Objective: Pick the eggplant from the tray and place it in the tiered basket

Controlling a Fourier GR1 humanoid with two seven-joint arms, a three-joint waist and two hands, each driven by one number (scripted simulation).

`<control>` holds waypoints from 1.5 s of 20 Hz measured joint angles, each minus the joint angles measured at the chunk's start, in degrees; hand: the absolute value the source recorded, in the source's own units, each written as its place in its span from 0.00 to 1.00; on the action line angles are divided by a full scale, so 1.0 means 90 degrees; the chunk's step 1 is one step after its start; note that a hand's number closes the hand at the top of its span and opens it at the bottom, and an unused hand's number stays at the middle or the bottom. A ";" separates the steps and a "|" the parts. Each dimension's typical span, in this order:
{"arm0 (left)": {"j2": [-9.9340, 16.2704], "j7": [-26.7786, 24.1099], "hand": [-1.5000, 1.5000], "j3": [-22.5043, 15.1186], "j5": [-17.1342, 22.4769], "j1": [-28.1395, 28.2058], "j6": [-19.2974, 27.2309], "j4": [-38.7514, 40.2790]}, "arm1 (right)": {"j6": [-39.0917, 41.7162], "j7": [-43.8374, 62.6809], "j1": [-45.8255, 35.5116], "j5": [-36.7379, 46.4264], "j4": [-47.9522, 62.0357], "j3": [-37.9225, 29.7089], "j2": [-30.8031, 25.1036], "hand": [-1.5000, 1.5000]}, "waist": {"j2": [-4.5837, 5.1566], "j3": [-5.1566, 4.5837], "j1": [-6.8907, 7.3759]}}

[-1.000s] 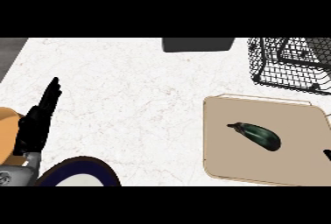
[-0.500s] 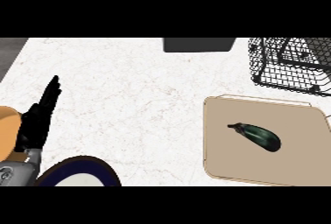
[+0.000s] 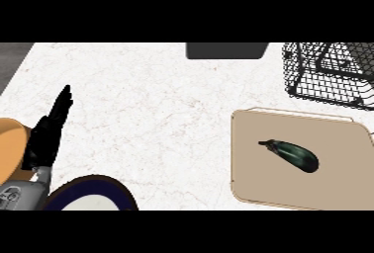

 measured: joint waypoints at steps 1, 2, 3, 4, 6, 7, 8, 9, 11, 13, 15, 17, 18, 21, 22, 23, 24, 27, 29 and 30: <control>-0.0022 0.0000 0.50 0.0030 -0.0012 -0.0007 -0.0022 0.0018 | 0.0008 0.0254 0.0035 0.0044 -0.0191 -0.0008 0.0021 0.00 | 0.0001 0.0001 0.0004; -0.0016 -0.0012 0.50 0.0086 0.0005 -0.0076 -0.0077 0.0117 | -0.0016 0.0508 0.0017 0.0159 -0.0331 0.0081 0.0028 0.00 | 0.0004 0.0000 0.0009; -0.0027 -0.0016 0.50 0.0081 -0.0024 -0.0036 -0.0092 0.0081 | -0.0029 0.0748 0.0019 0.0270 -0.0489 0.0183 0.0062 0.00 | 0.0004 0.0001 0.0021; -0.0014 0.0095 0.50 0.0073 -0.0048 0.0014 -0.0097 -0.0101 | 0.0007 0.1003 -0.0062 0.0306 -0.0539 0.0211 0.0035 0.00 | 0.0003 0.0003 0.0042; -0.0050 0.0187 0.50 0.0102 -0.0111 -0.0030 -0.0101 -0.0164 | 0.0008 0.1326 -0.0182 0.0589 -0.0593 0.0377 0.0093 0.00 | 0.0005 0.0005 0.0053; -0.0075 0.0280 0.50 0.0096 -0.0132 -0.0062 -0.0116 -0.0221 | -0.0040 0.1475 -0.0228 0.0771 -0.0623 0.0503 0.0173 0.00 | 0.0005 0.0004 0.0057; -0.0115 0.0237 0.50 0.0103 -0.0178 -0.0089 -0.0125 -0.0155 | -0.0051 0.1603 -0.0289 0.0939 -0.0622 0.0578 0.0215 0.00 | 0.0007 0.0006 0.0057; -0.0143 0.0283 0.50 0.0110 -0.0218 -0.0053 -0.0122 -0.0230 | -0.0083 0.1728 -0.0297 0.1111 -0.0683 0.0648 0.0306 0.00 | 0.0007 0.0006 0.0057; -0.0182 0.0123 0.50 0.0215 -0.0214 -0.0017 -0.0210 -0.0095 | -0.0078 0.2006 -0.0501 0.1374 -0.0647 0.0748 0.0400 0.00 | 0.0008 0.0007 0.0061; -0.0255 0.0034 0.50 0.0285 -0.0279 -0.0045 -0.0249 0.0026 | 0.0005 0.2145 -0.0582 0.1593 -0.0642 0.0775 0.0499 0.00 | 0.0009 0.0008 0.0055; -0.0291 -0.0059 0.50 0.0396 -0.0315 -0.0060 -0.0352 0.0149 | 0.0053 0.2117 -0.0587 0.1849 -0.0604 0.0797 0.0694 0.00 | 0.0008 0.0007 0.0048; -0.0302 0.0106 0.50 0.0436 -0.0374 -0.0032 -0.0424 -0.0040 | 0.0078 0.2064 -0.0532 0.2097 -0.0609 0.0793 0.0869 0.00 | 0.0005 0.0007 0.0047; -0.0368 -0.0013 0.50 0.0448 -0.0433 -0.0005 -0.0422 0.0049 | 0.0058 0.2035 -0.0549 0.2229 -0.0585 0.0803 0.0969 0.00 | 0.0005 0.0009 0.0045; -0.0460 0.0090 0.50 0.0534 -0.0521 -0.0076 -0.0484 0.0034 | 0.0011 0.1907 -0.0592 0.2662 -0.0518 0.0842 0.1223 0.00 | 0.0006 0.0010 0.0044; -0.0497 0.0093 0.50 0.0529 -0.0545 0.0010 -0.0501 -0.0044 | -0.0017 0.1939 -0.0560 0.2789 -0.0600 0.0829 0.1284 0.00 | 0.0005 0.0010 0.0045; -0.0515 0.0151 0.50 0.0540 -0.0577 0.0020 -0.0504 -0.0090 | -0.0087 0.1982 -0.0547 0.2951 -0.0658 0.0839 0.1361 0.00 | 0.0004 0.0009 0.0045; -0.0523 0.0142 0.50 0.0579 -0.0610 -0.0024 -0.0523 -0.0049 | -0.0145 0.1979 -0.0558 0.3122 -0.0652 0.0864 0.1441 0.00 | 0.0004 0.0009 0.0043; -0.0645 0.0083 0.50 0.0609 -0.0734 0.0003 -0.0518 -0.0047 | -0.0290 0.1923 -0.0571 0.3507 -0.0623 0.0878 0.1685 0.00 | 0.0006 0.0010 0.0043; -0.0675 0.0172 0.50 0.0649 -0.0786 -0.0086 -0.0570 -0.0049 | -0.0392 0.1833 -0.0425 0.3744 -0.0730 0.0871 0.1851 0.00 | 0.0004 0.0009 0.0036; -0.0658 0.0176 0.50 0.0706 -0.0775 -0.0084 -0.0639 -0.0043 | -0.0462 0.1784 -0.0409 0.3888 -0.0700 0.0888 0.1946 0.00 | 0.0004 0.0009 0.0036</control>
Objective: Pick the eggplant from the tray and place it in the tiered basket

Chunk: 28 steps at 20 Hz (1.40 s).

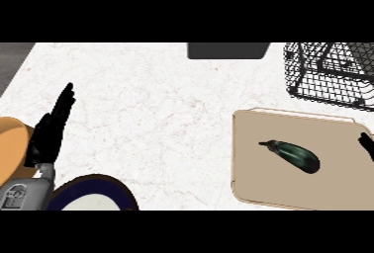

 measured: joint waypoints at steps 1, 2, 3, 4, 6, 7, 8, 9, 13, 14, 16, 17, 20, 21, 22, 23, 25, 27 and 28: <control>-0.0045 0.0062 0.50 -0.0001 -0.0032 0.0054 -0.0003 -0.0113 | -0.0032 -0.0045 0.0000 0.0081 0.0002 -0.0009 0.0089 0.00 | 0.0000 0.0001 0.0003; -0.0047 0.0142 0.50 0.0031 -0.0039 0.0079 -0.0048 -0.0238 | -0.0040 -0.0057 0.0000 0.0161 0.0002 -0.0011 0.0176 0.00 | 0.0000 0.0001 0.0006; -0.0090 0.0095 0.50 0.0043 -0.0097 0.0117 -0.0056 -0.0229 | -0.0016 -0.0075 -0.0011 0.0239 0.0008 -0.0033 0.0229 0.00 | -0.0001 0.0002 0.0007; -0.0102 0.0041 0.50 0.0107 -0.0119 0.0006 -0.0061 -0.0062 | -0.0031 -0.0122 -0.0042 0.0323 0.0120 -0.0038 0.0273 0.00 | 0.0001 0.0000 0.0004; -0.0091 -0.0006 0.50 0.0227 -0.0096 -0.0008 -0.0197 -0.0047 | 0.0089 -0.0104 -0.0017 0.0398 0.0037 -0.0113 0.0340 0.00 | 0.0002 0.0001 0.0003; -0.0094 0.0002 0.50 0.0253 -0.0110 -0.0016 -0.0235 -0.0049 | 0.0142 0.0014 -0.0124 0.0465 0.0032 -0.0053 0.0408 0.00 | 0.0002 0.0001 0.0006; -0.0107 0.0021 0.50 0.0292 -0.0142 -0.0061 -0.0251 -0.0021 | 0.0200 0.0098 -0.0164 0.0534 -0.0007 -0.0040 0.0462 0.00 | 0.0002 0.0001 0.0007; -0.0123 0.0049 0.50 0.0311 -0.0161 -0.0059 -0.0266 -0.0067 | 0.0172 0.0048 -0.0252 0.0607 0.0172 -0.0035 0.0516 0.00 | 0.0001 -0.0001 0.0012; -0.0215 -0.0087 0.50 0.0375 -0.0251 0.0142 -0.0366 -0.0166 | 0.0343 0.0192 -0.0339 0.0790 0.0155 -0.0008 0.0705 0.00 | 0.0002 0.0001 0.0015; -0.0250 -0.0089 0.50 0.0395 -0.0273 0.0091 -0.0380 -0.0095 | 0.0335 0.0139 -0.0398 0.0829 0.0277 -0.0038 0.0737 0.00 | 0.0001 0.0000 0.0014; -0.0341 -0.0157 0.50 0.0414 -0.0345 0.0107 -0.0369 -0.0057 | 0.0398 0.0120 -0.0444 0.0883 0.0341 -0.0096 0.0788 0.00 | 0.0003 0.0000 0.0013; -0.0358 -0.0111 0.50 0.0438 -0.0364 0.0083 -0.0391 -0.0064 | 0.0406 0.0120 -0.0539 0.0934 0.0422 -0.0114 0.0812 0.00 | 0.0002 0.0001 0.0014; -0.0408 -0.0032 0.50 0.0494 -0.0425 0.0036 -0.0442 -0.0106 | 0.0473 0.0115 -0.0772 0.1019 0.0622 -0.0160 0.0867 0.00 | 0.0003 0.0001 0.0017; -0.0371 -0.0063 0.50 0.0561 -0.0411 0.0017 -0.0488 -0.0076 | 0.0467 0.0187 -0.0841 0.1100 0.0633 -0.0094 0.0935 0.00 | 0.0003 0.0001 0.0017; -0.0436 -0.0044 0.50 0.0523 -0.0476 -0.0018 -0.0452 -0.0061 | 0.0446 0.0158 -0.0907 0.1158 0.0752 -0.0077 0.0964 0.00 | 0.0003 0.0000 0.0018; -0.0458 -0.0038 0.50 0.0532 -0.0505 -0.0050 -0.0459 -0.0030 | 0.0458 0.0198 -0.1015 0.1212 0.0834 -0.0050 0.0996 0.00 | 0.0004 0.0001 0.0018; -0.0453 0.0027 0.50 0.0592 -0.0514 -0.0025 -0.0519 -0.0128 | 0.0431 0.0105 -0.1146 0.1292 0.1081 -0.0050 0.1025 0.00 | 0.0004 0.0001 0.0022; -0.0445 -0.0104 0.50 0.0663 -0.0495 0.0035 -0.0605 -0.0087 | 0.0473 0.0114 -0.1253 0.1345 0.1170 -0.0018 0.1059 0.00 | 0.0003 0.0001 0.0023; -0.0498 -0.0045 0.50 0.0636 -0.0556 0.0023 -0.0567 -0.0122 | 0.0445 0.0039 -0.1304 0.1382 0.1296 -0.0022 0.1062 0.00 | 0.0003 0.0001 0.0024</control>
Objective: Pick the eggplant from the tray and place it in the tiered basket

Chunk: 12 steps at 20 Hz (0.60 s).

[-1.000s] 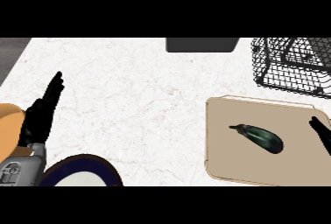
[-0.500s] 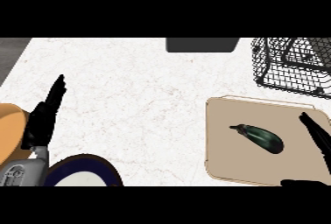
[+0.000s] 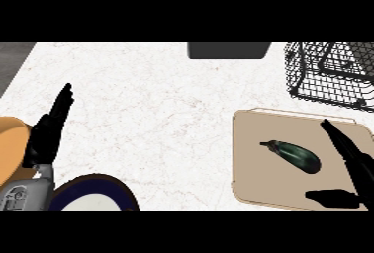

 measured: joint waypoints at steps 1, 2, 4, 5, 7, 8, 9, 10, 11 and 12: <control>-0.0019 0.0088 0.50 -0.0020 -0.0023 0.0048 -0.0017 -0.0123 | -0.0036 0.0001 -0.0081 0.0055 0.0110 0.0043 0.0050 0.00 | 0.0000 0.0000 0.0003; -0.0052 0.0134 0.50 -0.0030 -0.0043 0.0063 -0.0013 -0.0203 | -0.0043 0.0025 -0.0192 0.0110 0.0223 0.0080 0.0074 0.00 | 0.0000 0.0001 0.0005; -0.0052 0.0157 0.50 0.0007 -0.0043 0.0123 -0.0081 -0.0315 | 0.0036 0.0096 -0.0373 0.0138 0.0361 0.0100 0.0082 0.00 | 0.0000 0.0001 0.0008; -0.0048 0.0105 0.50 0.0047 -0.0040 0.0119 -0.0098 -0.0252 | 0.0114 0.0193 -0.0474 0.0145 0.0390 0.0135 0.0100 1.00 | 0.0000 0.0001 0.0007; -0.0043 0.0052 0.50 0.0106 -0.0040 0.0031 -0.0108 -0.0100 | 0.0235 0.0189 -0.0452 0.0244 0.0456 0.0247 0.0057 1.00 | 0.0001 -0.0001 0.0002; -0.0011 0.0032 0.50 0.0139 -0.0013 0.0057 -0.0152 -0.0105 | 0.0228 0.0131 -0.0418 0.0370 0.0490 0.0376 0.0053 1.00 | 0.0001 -0.0001 0.0005; -0.0021 0.0074 0.50 0.0127 -0.0041 0.0010 -0.0132 -0.0110 | 0.0223 0.0113 -0.0466 0.0545 0.0496 0.0506 0.0000 1.00 | 0.0002 0.0001 0.0009; 0.0002 0.0114 0.50 0.0142 -0.0011 0.0024 -0.0175 -0.0157 | 0.0142 0.0060 -0.0488 0.0720 0.0495 0.0595 -0.0053 1.00 | 0.0001 0.0001 0.0015; -0.0003 0.0135 0.50 0.0134 -0.0015 -0.0005 -0.0183 -0.0175 | -0.0054 -0.0018 -0.0528 0.0921 0.0574 0.0673 -0.0057 1.00 | -0.0004 -0.0006 0.0016; -0.0041 0.0147 0.50 0.0108 -0.0035 -0.0008 -0.0170 -0.0197 | -0.0203 -0.0044 -0.0506 0.1068 0.0539 0.0733 -0.0037 1.00 | -0.0009 -0.0012 0.0011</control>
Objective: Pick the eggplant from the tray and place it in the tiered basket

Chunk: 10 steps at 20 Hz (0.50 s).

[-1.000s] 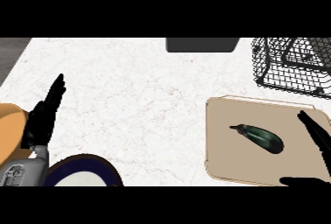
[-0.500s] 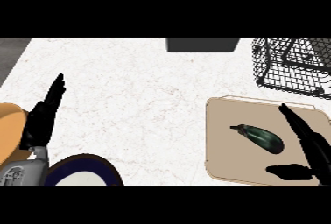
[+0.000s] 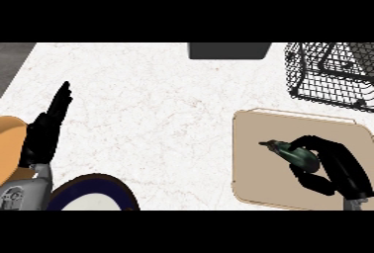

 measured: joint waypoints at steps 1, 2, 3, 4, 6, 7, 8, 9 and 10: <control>0.0004 -0.0044 0.50 0.0029 -0.0017 -0.0049 0.0003 0.0107 | -0.0053 0.0008 0.0029 0.0093 -0.0083 0.0037 0.0006 1.00 | 0.0000 0.0000 -0.0006; -0.0018 -0.0068 0.50 0.0024 -0.0056 -0.0050 0.0021 0.0125 | -0.0085 -0.0121 0.0117 0.0077 -0.0129 -0.0001 -0.0034 1.00 | -0.0001 0.0000 -0.0009; -0.0058 -0.0086 0.50 0.0015 -0.0083 -0.0024 0.0034 0.0110 | -0.0096 -0.0138 0.0115 0.0089 -0.0146 0.0006 0.0002 1.00 | -0.0002 -0.0002 -0.0012; -0.0101 -0.0111 0.50 -0.0017 -0.0126 0.0001 0.0062 0.0122 | -0.0011 -0.0170 0.0055 -0.0039 -0.0113 -0.0062 0.0000 1.00 | 0.0000 0.0002 -0.0011; -0.0121 -0.0201 0.50 -0.0029 -0.0142 0.0144 0.0053 0.0066 | 0.0158 -0.0221 0.0056 -0.0331 -0.0174 -0.0171 0.0044 1.00 | 0.0002 0.0006 -0.0011; -0.0112 -0.0307 0.50 0.0013 -0.0131 0.0150 0.0046 0.0169 | 0.0208 -0.0237 0.0125 -0.0420 -0.0262 -0.0158 0.0103 1.00 | 0.0003 0.0006 -0.0017; -0.0127 -0.0329 0.50 0.0013 -0.0137 0.0203 0.0050 0.0146 | 0.0220 -0.0348 0.0269 -0.0547 -0.0334 -0.0206 0.0125 1.00 | 0.0003 0.0007 -0.0021; -0.0093 -0.0278 0.50 0.0044 -0.0086 0.0223 -0.0018 0.0075 | 0.0187 -0.0418 0.0357 -0.0633 -0.0357 -0.0227 0.0192 1.00 | 0.0003 0.0008 -0.0022; -0.0081 -0.0310 0.50 0.0076 -0.0080 0.0188 -0.0028 0.0142 | 0.0260 -0.0455 0.0425 -0.0769 -0.0467 -0.0286 0.0193 1.00 | 0.0004 0.0010 -0.0026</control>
